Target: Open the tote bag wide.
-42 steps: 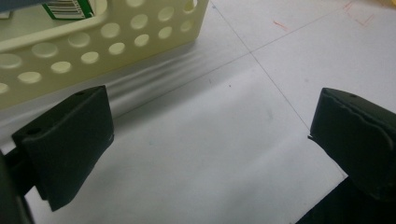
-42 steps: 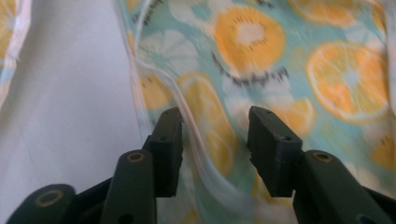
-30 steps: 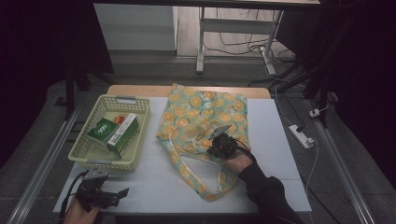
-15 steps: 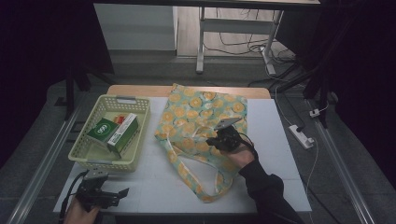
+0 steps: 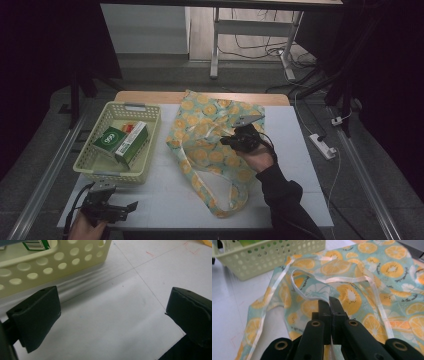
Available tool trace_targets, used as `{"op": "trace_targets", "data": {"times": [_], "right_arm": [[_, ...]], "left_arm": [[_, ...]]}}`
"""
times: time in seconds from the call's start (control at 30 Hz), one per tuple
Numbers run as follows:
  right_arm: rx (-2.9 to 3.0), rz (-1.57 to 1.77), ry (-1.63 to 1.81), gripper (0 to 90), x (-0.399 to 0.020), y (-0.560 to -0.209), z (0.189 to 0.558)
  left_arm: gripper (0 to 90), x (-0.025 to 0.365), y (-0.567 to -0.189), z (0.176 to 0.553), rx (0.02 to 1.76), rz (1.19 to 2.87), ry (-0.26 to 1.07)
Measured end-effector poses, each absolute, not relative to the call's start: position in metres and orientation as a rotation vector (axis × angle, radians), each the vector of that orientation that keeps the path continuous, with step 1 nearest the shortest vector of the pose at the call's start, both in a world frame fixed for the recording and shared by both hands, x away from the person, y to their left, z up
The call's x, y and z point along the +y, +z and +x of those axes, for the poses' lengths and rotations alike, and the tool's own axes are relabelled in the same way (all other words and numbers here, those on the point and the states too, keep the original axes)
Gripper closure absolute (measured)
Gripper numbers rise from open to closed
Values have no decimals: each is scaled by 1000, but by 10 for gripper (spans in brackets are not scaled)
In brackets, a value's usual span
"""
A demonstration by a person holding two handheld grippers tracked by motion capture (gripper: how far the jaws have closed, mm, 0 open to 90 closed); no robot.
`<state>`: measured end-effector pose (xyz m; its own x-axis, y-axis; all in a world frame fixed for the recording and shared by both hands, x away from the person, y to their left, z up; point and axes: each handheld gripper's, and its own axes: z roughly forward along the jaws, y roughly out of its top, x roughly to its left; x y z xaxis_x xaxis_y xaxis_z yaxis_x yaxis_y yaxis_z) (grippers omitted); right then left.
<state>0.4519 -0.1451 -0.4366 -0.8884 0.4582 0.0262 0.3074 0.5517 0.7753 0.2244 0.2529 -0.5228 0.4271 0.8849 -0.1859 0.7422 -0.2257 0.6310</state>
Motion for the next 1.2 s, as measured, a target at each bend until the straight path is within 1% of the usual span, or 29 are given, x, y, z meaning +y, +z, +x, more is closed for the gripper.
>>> {"op": "trace_targets", "data": {"times": [0.83,1.2], "right_arm": [[2545,699,1345,895,-142,-406,465],[2551,706,1347,895,-143,-406,465]], "left_arm": [[0,253,-523,225,1365,2027,274],[0,254,-522,224,1375,2011,288]]}}
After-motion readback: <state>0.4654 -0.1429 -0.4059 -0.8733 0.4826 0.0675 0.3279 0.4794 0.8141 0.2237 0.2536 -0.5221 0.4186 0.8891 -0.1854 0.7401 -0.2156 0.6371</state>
